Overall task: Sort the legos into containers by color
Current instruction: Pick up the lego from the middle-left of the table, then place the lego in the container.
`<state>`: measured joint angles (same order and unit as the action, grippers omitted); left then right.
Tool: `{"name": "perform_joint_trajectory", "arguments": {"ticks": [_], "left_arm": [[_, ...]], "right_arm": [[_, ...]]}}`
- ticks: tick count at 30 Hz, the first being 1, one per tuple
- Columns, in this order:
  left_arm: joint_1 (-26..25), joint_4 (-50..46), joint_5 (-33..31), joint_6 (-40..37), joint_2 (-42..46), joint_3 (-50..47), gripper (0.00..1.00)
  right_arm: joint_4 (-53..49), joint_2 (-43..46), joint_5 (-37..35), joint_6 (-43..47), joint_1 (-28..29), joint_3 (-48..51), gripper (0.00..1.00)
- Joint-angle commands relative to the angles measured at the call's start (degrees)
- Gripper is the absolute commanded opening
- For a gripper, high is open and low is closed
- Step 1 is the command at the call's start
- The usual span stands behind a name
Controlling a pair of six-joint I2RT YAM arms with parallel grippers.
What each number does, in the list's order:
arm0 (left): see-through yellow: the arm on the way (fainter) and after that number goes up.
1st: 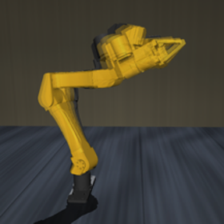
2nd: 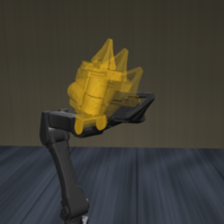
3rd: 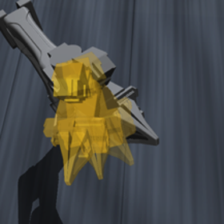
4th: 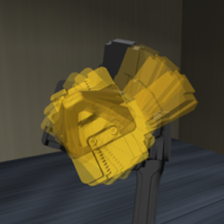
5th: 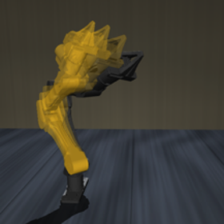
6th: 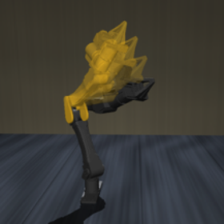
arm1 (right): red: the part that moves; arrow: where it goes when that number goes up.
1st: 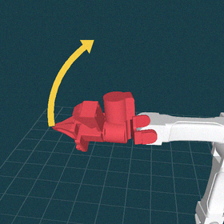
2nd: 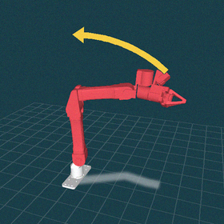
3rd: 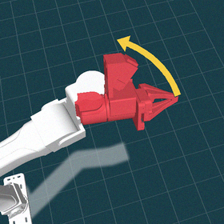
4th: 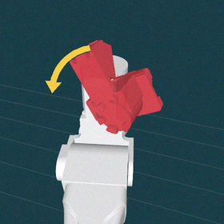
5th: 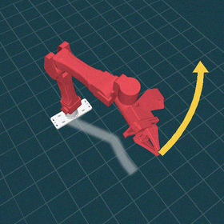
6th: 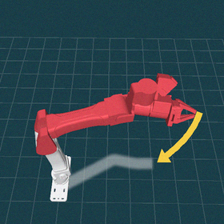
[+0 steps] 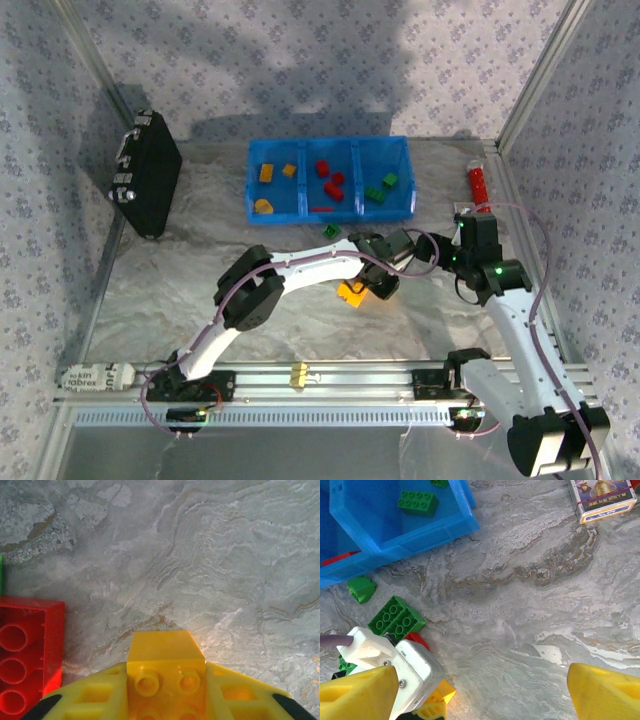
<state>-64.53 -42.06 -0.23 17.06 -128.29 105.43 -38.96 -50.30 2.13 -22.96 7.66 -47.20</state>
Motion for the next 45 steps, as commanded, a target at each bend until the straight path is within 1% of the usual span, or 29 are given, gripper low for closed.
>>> {"name": "perform_joint_trajectory", "arguments": {"ticks": [1, 4, 7, 11, 12, 15, 18, 24, 26, 30, 34, 39, 40, 41, 42, 43, 45], "left_arm": [[-0.66, -2.41, -2.35, -0.54, 1.41, -0.34, 0.28], [0.67, -2.17, -3.18, -0.36, 5.07, -2.70, 0.27], [3.91, 0.24, -3.55, 0.57, 11.89, -7.89, 0.27], [10.88, 2.86, -3.37, 2.42, 22.96, -15.56, 0.27], [12.93, 4.55, -3.60, 2.77, 25.44, -17.00, 0.26], [17.63, 4.69, -4.89, 2.57, 31.33, -19.88, 0.26], [21.83, 4.97, -6.33, 2.35, 35.81, -22.13, 0.26], [29.64, 7.44, -6.37, 3.51, 43.19, -25.32, 0.26], [31.76, 7.97, -5.54, 3.43, 43.97, -25.24, 0.26], [35.04, 8.24, -4.70, 2.65, 42.68, -23.79, 0.26], [38.26, 8.20, -3.64, 1.95, 38.06, -20.29, 0.25], [40.76, 8.66, -3.03, -0.62, 30.70, -13.97, 0.25], [41.36, 8.49, -2.20, -1.02, 28.80, -12.39, 0.27], [41.86, 8.11, -1.38, -1.28, 27.21, -10.64, 0.33], [42.21, 6.89, -0.90, -1.48, 25.53, -8.69, 0.59], [42.16, 5.39, -1.43, -1.63, 24.57, -6.68, 0.73], [41.88, 6.26, -2.16, -0.92, 25.99, -7.47, 0.77]], "right_arm": [[1.43, 1.47, 4.54, -0.24, 0.21, 0.17, 0.89], [1.26, 1.74, 4.71, -0.15, -0.08, 0.52, 0.89], [1.42, 1.87, 5.04, -0.22, -0.19, 0.97, 0.89], [2.26, 1.80, 5.69, -0.67, -0.28, 1.69, 0.89], [2.46, 1.64, 5.82, -0.74, -0.28, 1.90, 0.89], [2.79, 1.31, 6.06, -0.96, -0.26, 2.22, 0.89], [3.01, 1.25, 6.24, -1.12, -0.19, 2.29, 0.89], [2.66, 0.93, 6.55, -1.03, -0.02, 2.67, 0.89], [2.67, 0.99, 6.65, -1.09, 0.03, 2.96, 0.89], [3.03, 0.96, 6.83, -1.63, 0.70, 3.35, 0.89], [3.52, 0.49, 6.75, -2.33, 1.62, 3.59, 0.88], [3.78, 0.19, 5.87, -2.78, 3.30, 3.43, 0.88], [3.88, -0.01, 5.78, -2.94, 3.64, 3.36, 0.88], [3.94, -0.11, 5.78, -3.13, 3.97, 3.34, 0.88], [3.98, -0.18, 5.71, -3.23, 4.41, 3.31, 0.88], [3.86, -0.15, 5.40, -3.31, 4.92, 3.25, 0.88], [3.42, -0.10, 4.75, -3.32, 5.68, 2.99, 0.88]]}}
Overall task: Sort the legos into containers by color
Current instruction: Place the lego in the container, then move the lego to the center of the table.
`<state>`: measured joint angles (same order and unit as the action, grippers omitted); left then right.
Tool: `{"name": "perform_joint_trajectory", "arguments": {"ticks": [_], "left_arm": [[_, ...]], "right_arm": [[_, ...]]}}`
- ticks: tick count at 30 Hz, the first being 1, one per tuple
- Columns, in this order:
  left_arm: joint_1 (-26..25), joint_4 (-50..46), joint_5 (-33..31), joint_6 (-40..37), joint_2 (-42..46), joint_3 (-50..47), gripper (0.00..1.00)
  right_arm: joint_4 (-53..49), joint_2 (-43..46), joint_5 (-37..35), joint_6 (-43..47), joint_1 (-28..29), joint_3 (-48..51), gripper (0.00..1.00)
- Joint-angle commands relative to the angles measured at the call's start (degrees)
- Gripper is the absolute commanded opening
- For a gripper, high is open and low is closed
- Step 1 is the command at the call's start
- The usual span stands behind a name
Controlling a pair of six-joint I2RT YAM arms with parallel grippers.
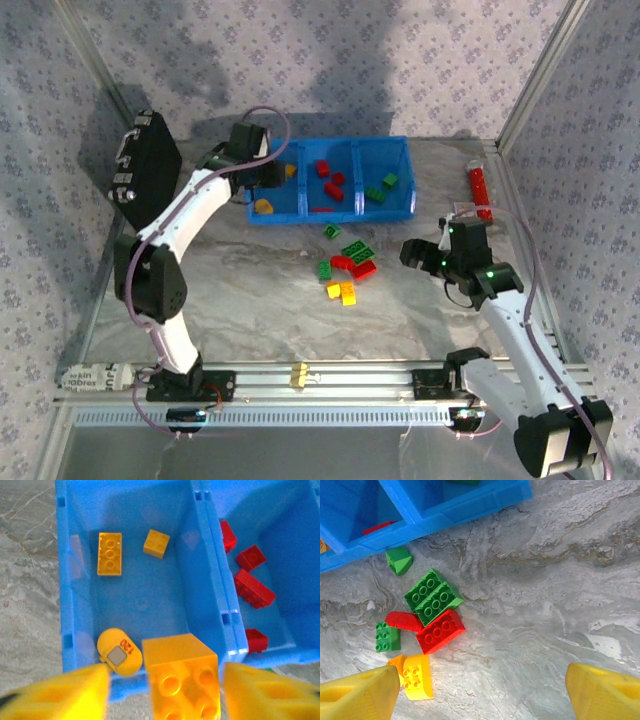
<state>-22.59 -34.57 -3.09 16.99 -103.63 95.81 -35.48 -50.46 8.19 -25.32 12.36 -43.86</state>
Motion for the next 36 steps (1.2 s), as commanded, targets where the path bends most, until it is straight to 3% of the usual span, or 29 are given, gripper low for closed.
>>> {"name": "perform_joint_trajectory", "arguments": {"ticks": [1, 4, 8, 17, 26, 36], "left_arm": [[-0.24, 1.42, 0.72, -0.34, 3.53, -0.59, 0.79], [-0.44, 8.24, 0.81, 1.55, 10.25, -9.63, 0.82], [-1.20, 8.03, 0.42, 2.41, 16.28, -16.51, 0.82], [-7.73, 8.37, -4.48, 4.75, 29.56, -33.18, 0.80], [-12.50, 9.76, -5.34, 11.81, 39.18, -47.41, 0.79], [-14.68, 7.45, -5.87, 17.39, 48.95, -57.14, 0.78]], "right_arm": [[-0.19, 0.22, -1.65, -0.94, 1.32, -0.23, 0.88], [0.15, 0.23, -1.86, -0.96, 1.70, 0.62, 0.88], [0.75, -1.04, -1.24, -0.91, 2.98, 1.36, 0.88], [0.77, -6.12, -3.95, -0.56, 13.02, 0.92, 0.85], [5.00, -19.05, -8.18, -2.57, 26.98, -2.16, 0.76], [6.54, -35.12, -11.22, -3.97, 34.20, -8.54, 0.72]]}}
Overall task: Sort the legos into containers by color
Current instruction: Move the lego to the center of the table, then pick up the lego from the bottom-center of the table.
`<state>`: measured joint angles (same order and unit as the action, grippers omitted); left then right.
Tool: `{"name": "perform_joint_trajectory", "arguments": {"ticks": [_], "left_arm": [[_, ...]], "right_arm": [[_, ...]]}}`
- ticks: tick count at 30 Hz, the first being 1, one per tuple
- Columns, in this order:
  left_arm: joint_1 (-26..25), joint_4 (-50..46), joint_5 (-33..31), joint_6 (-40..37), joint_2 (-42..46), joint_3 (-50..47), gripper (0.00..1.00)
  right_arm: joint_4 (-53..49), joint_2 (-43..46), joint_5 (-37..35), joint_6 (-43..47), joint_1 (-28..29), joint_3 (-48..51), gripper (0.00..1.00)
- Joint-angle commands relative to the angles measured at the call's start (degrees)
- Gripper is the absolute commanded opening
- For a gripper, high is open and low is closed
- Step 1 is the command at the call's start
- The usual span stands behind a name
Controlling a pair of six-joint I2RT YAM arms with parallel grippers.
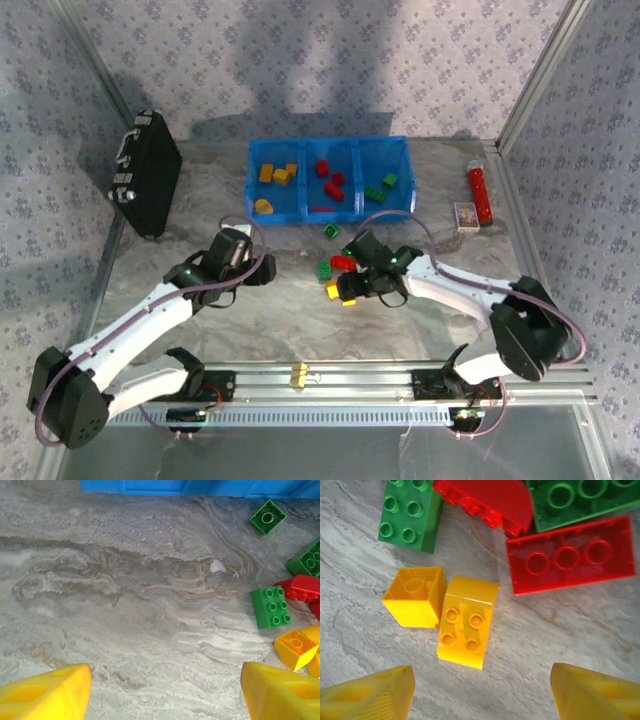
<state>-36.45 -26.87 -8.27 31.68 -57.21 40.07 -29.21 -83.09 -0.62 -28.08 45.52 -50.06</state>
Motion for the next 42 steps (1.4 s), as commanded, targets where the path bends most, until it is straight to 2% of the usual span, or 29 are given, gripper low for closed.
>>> {"name": "perform_joint_trajectory", "arguments": {"ticks": [1, 8, 16, 22, 26, 32, 36, 42], "left_arm": [[-1.07, -0.63, -0.77, 3.19, 3.30, -2.06, 0.78], [-1.50, -3.55, -1.57, 4.26, 8.34, -3.94, 0.78], [-1.51, -4.26, -2.16, 3.98, 10.09, -4.47, 0.77], [-1.45, -4.04, -2.09, 3.58, 9.94, -4.30, 0.77], [-1.47, -3.71, -1.77, 3.74, 9.89, -4.46, 0.77], [-1.52, -3.97, -1.87, 3.66, 10.14, -4.19, 0.77], [-1.52, -4.21, -1.92, 3.61, 10.17, -3.95, 0.77], [-1.52, -4.93, -2.32, 3.56, 10.88, -3.95, 0.77]], "right_arm": [[0.21, -3.91, -2.92, -1.41, 1.44, -3.04, 0.71], [-1.69, -12.28, -5.05, -1.97, 3.13, -7.52, 0.65], [-3.27, -17.24, -6.71, -3.45, 4.10, -9.45, 0.58], [-4.98, -16.25, -8.68, -4.00, 4.79, -8.76, 0.58], [-7.02, -13.55, -10.51, -4.86, 5.17, -7.46, 0.62], [-5.97, -11.67, -10.31, -4.83, 5.10, -5.60, 0.62], [-5.51, -13.10, -9.25, -4.71, 5.19, -5.70, 0.58], [-3.84, -13.26, -8.62, -4.23, 5.51, -6.05, 0.46]]}}
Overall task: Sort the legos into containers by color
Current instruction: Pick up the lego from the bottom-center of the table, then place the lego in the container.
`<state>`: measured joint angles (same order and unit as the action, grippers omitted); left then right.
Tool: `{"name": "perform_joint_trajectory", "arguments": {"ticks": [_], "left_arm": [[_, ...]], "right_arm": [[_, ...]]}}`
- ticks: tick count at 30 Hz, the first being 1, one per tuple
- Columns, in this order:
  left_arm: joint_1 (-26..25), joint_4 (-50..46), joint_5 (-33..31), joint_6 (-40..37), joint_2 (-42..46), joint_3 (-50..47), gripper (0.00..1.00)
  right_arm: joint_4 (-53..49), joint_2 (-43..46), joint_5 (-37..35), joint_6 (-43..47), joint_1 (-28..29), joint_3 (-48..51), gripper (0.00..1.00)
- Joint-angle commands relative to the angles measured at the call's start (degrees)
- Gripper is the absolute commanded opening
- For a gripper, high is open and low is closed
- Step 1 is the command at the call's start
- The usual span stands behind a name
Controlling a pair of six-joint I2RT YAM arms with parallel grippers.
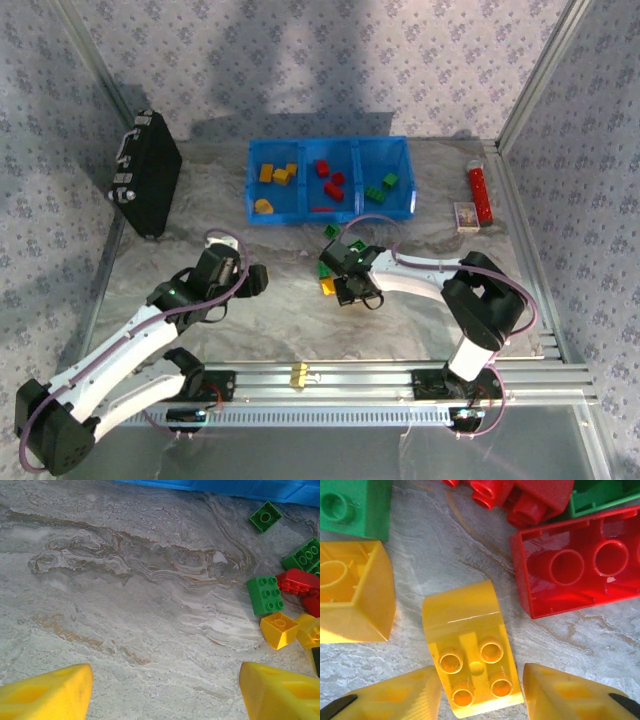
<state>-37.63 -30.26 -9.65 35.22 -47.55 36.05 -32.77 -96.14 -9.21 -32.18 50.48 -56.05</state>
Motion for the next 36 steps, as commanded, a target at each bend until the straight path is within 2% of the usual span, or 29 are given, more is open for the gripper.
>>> {"name": "perform_joint_trajectory", "arguments": {"ticks": [1, 5, 13, 20, 28, 33, 36], "left_arm": [[-0.29, -1.52, -0.96, -0.11, 1.47, -0.01, 0.77], [-0.27, -1.86, -0.96, -0.32, 1.96, -0.02, 0.77], [-0.27, -3.38, -2.06, -0.42, 3.56, -0.88, 0.76], [-0.33, -4.29, -1.37, 0.67, 4.35, -2.32, 0.75], [-0.48, -4.71, 0.27, 3.37, 5.11, -5.34, 0.74], [-2.98, -4.35, 1.02, 6.65, 5.53, -6.44, 0.73], [-5.88, -4.73, -0.57, 8.51, 5.55, -6.26, 0.73]], "right_arm": [[-0.34, 0.02, -0.02, 0.01, 0.51, -0.12, 0.44], [-1.40, 1.57, -0.15, 0.28, 0.59, -1.05, 0.38], [-4.29, 6.47, -0.29, 2.10, 1.03, -5.97, 0.36], [-7.62, 3.85, -0.12, 6.81, 0.36, -19.47, 0.36], [-11.60, -8.46, 3.79, 13.83, -2.94, -42.61, 0.36], [-12.14, -21.00, 9.21, 15.64, -6.02, -58.51, 0.36], [-14.51, -31.42, 11.58, 16.05, -7.59, -72.38, 0.36]]}}
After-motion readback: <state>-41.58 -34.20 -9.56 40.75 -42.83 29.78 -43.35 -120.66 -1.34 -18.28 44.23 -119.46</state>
